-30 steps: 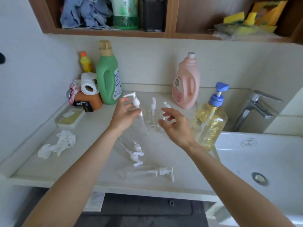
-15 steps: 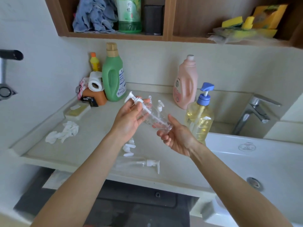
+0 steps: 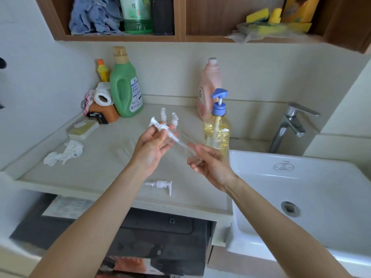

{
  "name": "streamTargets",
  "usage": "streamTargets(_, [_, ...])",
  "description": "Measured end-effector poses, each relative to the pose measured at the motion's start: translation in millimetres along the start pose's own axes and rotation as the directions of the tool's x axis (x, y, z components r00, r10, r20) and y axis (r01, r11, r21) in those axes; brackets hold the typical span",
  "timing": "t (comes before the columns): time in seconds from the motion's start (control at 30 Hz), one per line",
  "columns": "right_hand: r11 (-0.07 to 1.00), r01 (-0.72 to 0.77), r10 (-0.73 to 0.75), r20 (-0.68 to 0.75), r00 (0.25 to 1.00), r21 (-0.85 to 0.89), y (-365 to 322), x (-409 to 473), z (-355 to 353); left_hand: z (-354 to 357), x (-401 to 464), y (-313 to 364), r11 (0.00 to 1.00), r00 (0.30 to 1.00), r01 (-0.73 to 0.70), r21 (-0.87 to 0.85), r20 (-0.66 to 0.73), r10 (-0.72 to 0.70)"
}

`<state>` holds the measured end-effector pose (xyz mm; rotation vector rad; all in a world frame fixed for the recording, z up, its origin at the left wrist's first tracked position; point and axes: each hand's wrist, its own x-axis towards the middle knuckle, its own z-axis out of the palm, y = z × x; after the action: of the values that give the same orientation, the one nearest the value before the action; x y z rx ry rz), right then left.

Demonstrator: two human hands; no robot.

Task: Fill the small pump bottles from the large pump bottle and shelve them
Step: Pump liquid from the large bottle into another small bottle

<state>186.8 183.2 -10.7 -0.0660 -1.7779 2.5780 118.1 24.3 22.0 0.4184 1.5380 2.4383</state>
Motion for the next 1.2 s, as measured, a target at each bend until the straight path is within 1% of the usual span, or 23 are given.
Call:
streamTargets(0.07, [0.949, 0.169, -0.191, -0.059, 0.98, -0.264, 1.6, -3.3, -6.1, 4.9, -3.2, -5.0, 1.0, 0.999, 0.011, -0.01, -0.049, -0.011])
streamTargets(0.1, [0.876, 0.226, -0.275, -0.054, 0.96, -0.426, 1.7, -4.3, -10.7, 6.8, -4.2, -7.9, 0.999, 0.998, 0.023, -0.023, -0.065, -0.024])
streamTargets(0.13, [0.811, 0.246, -0.318, -0.046, 0.947, -0.53, -1.2, -7.2, -13.5, 8.9, -5.4, -10.2, 0.999, 0.997, 0.036, -0.038, -0.073, -0.039])
streamTargets(0.17, [0.807, 0.247, -0.306, -0.022, 0.952, -0.536, -2.1, -8.7, -18.0, 11.1, -6.4, -12.2, 0.997, 0.996, 0.05, -0.052, -0.073, -0.053])
streamTargets(0.2, [0.87, 0.188, -0.218, -0.013, 0.976, -0.456, -6.5, -12.7, -19.4, 13.2, -7.3, -14.0, 0.996, 0.995, 0.06, -0.061, -0.071, -0.064])
streamTargets(0.23, [0.95, 0.065, -0.067, 0.003, 0.998, -0.305, -9.0, -14.8, -19.2, 13.6, -7.7, -15.1, 0.996, 0.995, 0.065, -0.066, -0.068, -0.069])
streamTargets(0.27, [0.983, -0.07, 0.077, 0.034, 0.996, -0.17, -12.0, -19.4, -19.3, 16.5, -8.8, -16.1, 0.996, 0.996, 0.064, -0.066, -0.065, -0.068])
streamTargets(0.3, [0.985, -0.109, 0.116, 0.054, 0.992, -0.131, -12.6, -22.3, -20.5, 18.8, -10.2, -17.1, 0.996, 0.996, 0.062, -0.064, -0.065, -0.066])
streamTargets(0.4, [0.982, 0.04, -0.038, 0.018, 0.999, -0.187, -10.2, -26.4, -24.4, 22.7, -11.7, -18.4, 0.997, 0.997, 0.057, -0.056, -0.051, -0.06])
streamTargets(0.43, [0.989, 0.02, -0.016, 0.027, 0.999, -0.149, -9.4, -26.7, -28.2, 25.0, -12.8, -19.9, 0.998, 0.998, 0.053, -0.029, -0.045, -0.054])
streamTargets(0.47, [0.994, -0.046, 0.049, 0.034, 0.998, -0.095, -11.9, -28.0, -29.7, 27.3, -14.1, -21.5, 0.999, 0.998, 0.046, 0.003, -0.037, -0.046])
streamTargets(0.5, [0.991, -0.115, 0.118, 0.046, 0.992, -0.068, -12.5, -28.4, -31.5, 29.4, -15.4, -23.2, 0.999, 0.999, 0.043, 0.03, -0.031, -0.042])
streamTargets(0.53, [0.988, -0.141, 0.144, 0.033, 0.989, -0.062, -13.2, -29.9, -32.6, 31.4, -17.4, -25.1, 0.998, 0.999, 0.044, 0.041, -0.03, -0.043])
streamTargets(0.63, [0.974, 0.043, -0.034, 0.045, 0.998, -0.221, -2.2, -27.8, -46.6, 34.0, -21.8, -28.7, 0.997, 0.998, 0.036, 0.066, -0.049, -0.032])
streamTargets(0.67, [0.964, 0.05, -0.032, 0.072, 0.997, -0.26, -1.5, -29.8, -49.8, 35.3, -23.4, -30.4, 0.996, 0.998, 0.033, 0.081, -0.055, -0.029])
streamTargets(0.73, [0.976, -0.076, 0.102, 0.12, 0.988, -0.203, -5.7, -34.5, -49.9, 37.4, -27.1, -33.6, 0.995, 0.998, 0.041, 0.096, -0.061, -0.035])
streamTargets(0.77, [0.977, -0.108, 0.132, 0.122, 0.984, -0.186, -5.5, -34.9, -51.4, 39.0, -28.7, -35.1, 0.995, 0.997, 0.046, 0.093, -0.063, -0.041])
streamTargets(0.87, [0.946, -0.04, 0.083, 0.122, 0.989, -0.322, 0.3, -31.8, -57.9, 43.1, -32.4, -39.0, 0.994, 0.997, 0.043, 0.105, -0.076, -0.035])
streamTargets(0.97, [0.923, -0.209, 0.288, 0.222, 0.931, -0.323, 1.8, -30.8, -56.8, 45.9, -38.4, -43.3, 0.993, 0.995, 0.049, 0.107, -0.092, -0.039])
streamTargets(1.0, [0.913, -0.238, 0.324, 0.237, 0.916, -0.331, 3.0, -29.7, -56.0, 46.2, -40.3, -46.0, 0.993, 0.994, 0.051, 0.108, -0.097, -0.04])
streamTargets(1.03, [0.904, -0.22, 0.319, 0.233, 0.919, -0.367, 6.3, -27.7, -55.1, 45.3, -42.8, -48.9, 0.992, 0.994, 0.052, 0.113, -0.103, -0.04])
streamTargets(1.13, [0.851, -0.041, 0.152, 0.17, 0.974, -0.524, 13.8, -20.8, -52.9, 40.0, -44.4, -52.5, 0.989, 0.992, 0.056, 0.139, -0.116, -0.04])
streamTargets(1.2, [0.819, -0.026, 0.158, 0.182, 0.97, -0.573, 11.5, -15.8, -50.7, 35.5, -41.3, -51.3, 0.985, 0.992, 0.071, 0.157, -0.113, -0.054])
